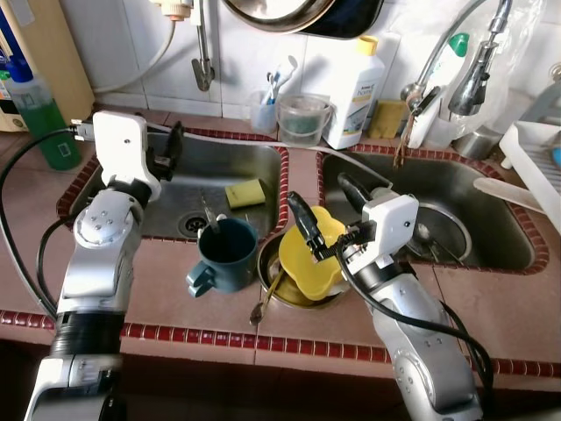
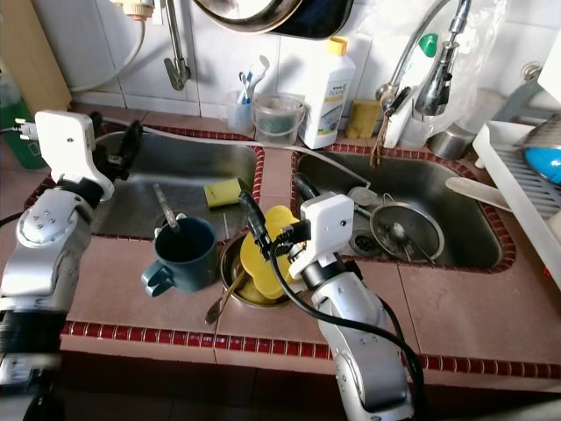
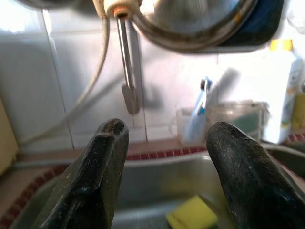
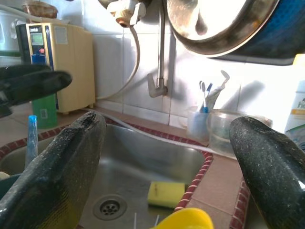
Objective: Kitchen organization
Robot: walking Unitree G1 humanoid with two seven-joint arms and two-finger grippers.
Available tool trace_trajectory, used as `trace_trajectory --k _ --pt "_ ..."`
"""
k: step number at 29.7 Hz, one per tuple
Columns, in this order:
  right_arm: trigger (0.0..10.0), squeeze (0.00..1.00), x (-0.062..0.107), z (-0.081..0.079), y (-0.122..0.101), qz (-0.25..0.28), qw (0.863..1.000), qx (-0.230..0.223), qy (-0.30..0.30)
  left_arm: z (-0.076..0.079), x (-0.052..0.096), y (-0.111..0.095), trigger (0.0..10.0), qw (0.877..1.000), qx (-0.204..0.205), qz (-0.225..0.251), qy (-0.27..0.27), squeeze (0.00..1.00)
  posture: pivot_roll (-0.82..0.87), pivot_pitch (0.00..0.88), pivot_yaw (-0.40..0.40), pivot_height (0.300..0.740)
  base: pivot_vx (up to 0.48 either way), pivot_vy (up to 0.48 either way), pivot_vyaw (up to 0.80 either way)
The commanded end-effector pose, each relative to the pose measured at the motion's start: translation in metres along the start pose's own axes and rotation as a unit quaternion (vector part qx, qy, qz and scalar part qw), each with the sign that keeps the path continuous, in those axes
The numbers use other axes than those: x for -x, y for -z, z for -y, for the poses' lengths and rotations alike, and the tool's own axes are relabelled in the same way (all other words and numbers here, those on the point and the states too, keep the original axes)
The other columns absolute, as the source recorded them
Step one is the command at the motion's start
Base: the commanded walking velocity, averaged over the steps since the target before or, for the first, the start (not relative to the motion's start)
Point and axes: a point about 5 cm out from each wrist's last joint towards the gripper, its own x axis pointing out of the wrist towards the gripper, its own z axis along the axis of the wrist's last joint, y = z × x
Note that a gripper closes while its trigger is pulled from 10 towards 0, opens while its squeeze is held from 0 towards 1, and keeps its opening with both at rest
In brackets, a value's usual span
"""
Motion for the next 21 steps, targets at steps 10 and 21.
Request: trace_trajectory --k 10,21 --pt "10.0 0.0 -0.005 0.021 0.0 0.007 0.998 0.035 0.044 0.0 0.019 -0.011 10.0 0.999 0.035 -0.022 -0.002 0.0 -0.12 0.02 -0.045 0.74 0.0 0.0 0.0" --pt "10.0 0.0 -0.006 0.042 0.003 0.001 0.992 0.079 0.096 0.007 0.032 0.001 10.0 0.995 0.079 -0.052 -0.027 0.0 -0.11 0.014 -0.059 0.74 0.0 0.0 0.0"
